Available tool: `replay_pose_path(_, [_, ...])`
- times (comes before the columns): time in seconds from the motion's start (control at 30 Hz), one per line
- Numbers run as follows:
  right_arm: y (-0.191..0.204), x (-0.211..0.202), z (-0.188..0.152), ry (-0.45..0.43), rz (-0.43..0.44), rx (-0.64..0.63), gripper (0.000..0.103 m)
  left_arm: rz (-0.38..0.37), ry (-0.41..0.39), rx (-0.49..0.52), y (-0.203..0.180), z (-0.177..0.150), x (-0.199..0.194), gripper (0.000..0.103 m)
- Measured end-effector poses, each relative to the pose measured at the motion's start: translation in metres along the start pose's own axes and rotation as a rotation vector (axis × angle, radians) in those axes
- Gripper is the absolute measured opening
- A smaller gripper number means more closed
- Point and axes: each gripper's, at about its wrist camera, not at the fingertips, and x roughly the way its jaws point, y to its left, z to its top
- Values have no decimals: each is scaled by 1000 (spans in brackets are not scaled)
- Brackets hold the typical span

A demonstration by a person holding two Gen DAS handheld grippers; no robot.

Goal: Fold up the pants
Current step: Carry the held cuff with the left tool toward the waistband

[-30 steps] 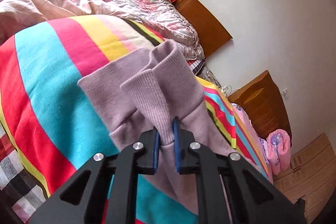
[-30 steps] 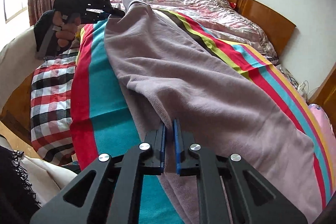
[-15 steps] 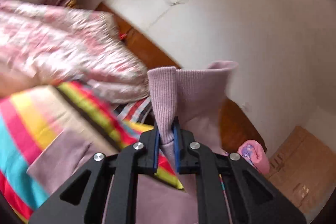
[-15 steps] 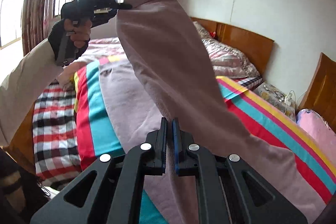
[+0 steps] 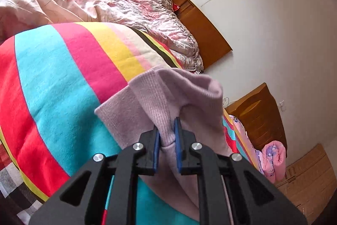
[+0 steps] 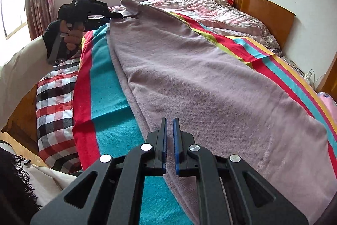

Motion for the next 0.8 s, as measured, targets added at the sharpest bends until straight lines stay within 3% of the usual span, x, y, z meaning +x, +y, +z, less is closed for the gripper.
replay_pose_path(0.1, [0,-4,1,-6,-12,-2,8,-32,-30,14,-17,-2,-16,12])
replay_pose_path(0.17, [-1,-5,2,7,1,-2,19,-10,-35,53,-29,-2,-22,12])
replay_pose_path(0.23, [2,-4,1,22,-17,-28,67,28,-18,61,-28,-1,-16,12])
replay_pose_path(0.3, [8,-6,-2,11,7,-48,66,59,6,40,-19,-1,-8,13])
replay_pose_path(0.37, [16,-5,-3,18,8,-79,58,80,15,35,-11,-2,-3,13])
replay_pose_path(0.43, [22,-1,-2,27,-3,-110,44,77,18,15,-4,-5,0,13])
replay_pose_path(0.6, [16,3,5,37,-9,-103,27,73,18,7,2,-4,1,16])
replay_pose_path(0.8, [17,10,1,78,-18,-136,25,87,23,14,2,-5,7,17])
